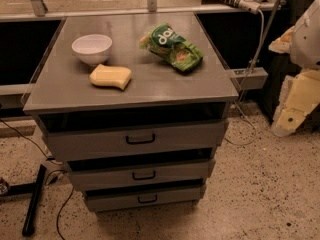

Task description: Open top drawer

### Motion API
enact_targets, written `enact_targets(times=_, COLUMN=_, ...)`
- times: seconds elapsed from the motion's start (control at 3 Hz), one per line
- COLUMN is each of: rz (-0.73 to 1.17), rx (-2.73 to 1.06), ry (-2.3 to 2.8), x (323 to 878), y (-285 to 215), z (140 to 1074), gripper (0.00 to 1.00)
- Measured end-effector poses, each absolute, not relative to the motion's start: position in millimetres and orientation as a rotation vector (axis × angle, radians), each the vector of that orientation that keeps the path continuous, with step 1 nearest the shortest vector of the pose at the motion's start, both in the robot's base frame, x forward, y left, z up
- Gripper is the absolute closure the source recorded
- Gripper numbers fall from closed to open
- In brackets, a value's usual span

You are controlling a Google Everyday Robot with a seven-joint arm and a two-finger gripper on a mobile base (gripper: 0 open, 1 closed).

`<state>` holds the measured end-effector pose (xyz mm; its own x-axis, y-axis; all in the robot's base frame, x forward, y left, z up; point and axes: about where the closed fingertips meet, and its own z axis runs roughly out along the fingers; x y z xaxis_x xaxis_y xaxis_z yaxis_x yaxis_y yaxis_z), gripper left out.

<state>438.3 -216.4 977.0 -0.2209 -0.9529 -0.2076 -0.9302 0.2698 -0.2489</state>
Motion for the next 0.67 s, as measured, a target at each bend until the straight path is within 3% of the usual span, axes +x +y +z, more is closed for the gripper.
enact_targets(times=0.67, rz=-0.053, rx=-1.771, ry=2.175, x=439, y=-204, z=943, gripper=0.0)
